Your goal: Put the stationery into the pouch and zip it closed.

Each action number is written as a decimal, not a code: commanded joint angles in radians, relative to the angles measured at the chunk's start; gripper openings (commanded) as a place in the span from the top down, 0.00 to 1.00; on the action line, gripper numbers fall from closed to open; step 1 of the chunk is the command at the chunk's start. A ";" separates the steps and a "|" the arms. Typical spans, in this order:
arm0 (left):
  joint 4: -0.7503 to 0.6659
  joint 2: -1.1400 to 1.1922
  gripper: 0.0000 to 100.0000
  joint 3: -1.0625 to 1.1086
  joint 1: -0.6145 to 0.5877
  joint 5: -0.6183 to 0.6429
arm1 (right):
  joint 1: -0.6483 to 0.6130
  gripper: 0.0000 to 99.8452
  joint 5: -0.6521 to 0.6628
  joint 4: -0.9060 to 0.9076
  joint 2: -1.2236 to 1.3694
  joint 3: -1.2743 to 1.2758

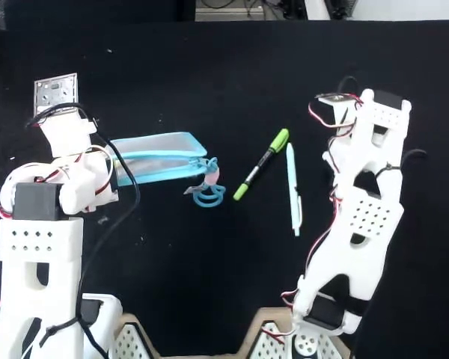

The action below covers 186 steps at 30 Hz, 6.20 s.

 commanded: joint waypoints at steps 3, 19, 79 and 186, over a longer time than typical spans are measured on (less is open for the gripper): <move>-0.014 0.002 0.97 0.002 -0.002 -0.015 | 0.017 0.94 0.006 0.044 0.056 -0.157; -0.017 0.002 0.97 0.002 -0.002 -0.015 | 0.046 0.99 -0.020 0.051 -0.570 0.308; -0.017 0.009 0.97 0.002 -0.002 -0.015 | -1.053 0.99 -0.658 -1.749 -2.388 2.095; -0.032 0.002 0.97 0.025 -0.002 -0.017 | 0.014 0.88 -0.183 -0.358 -0.596 0.892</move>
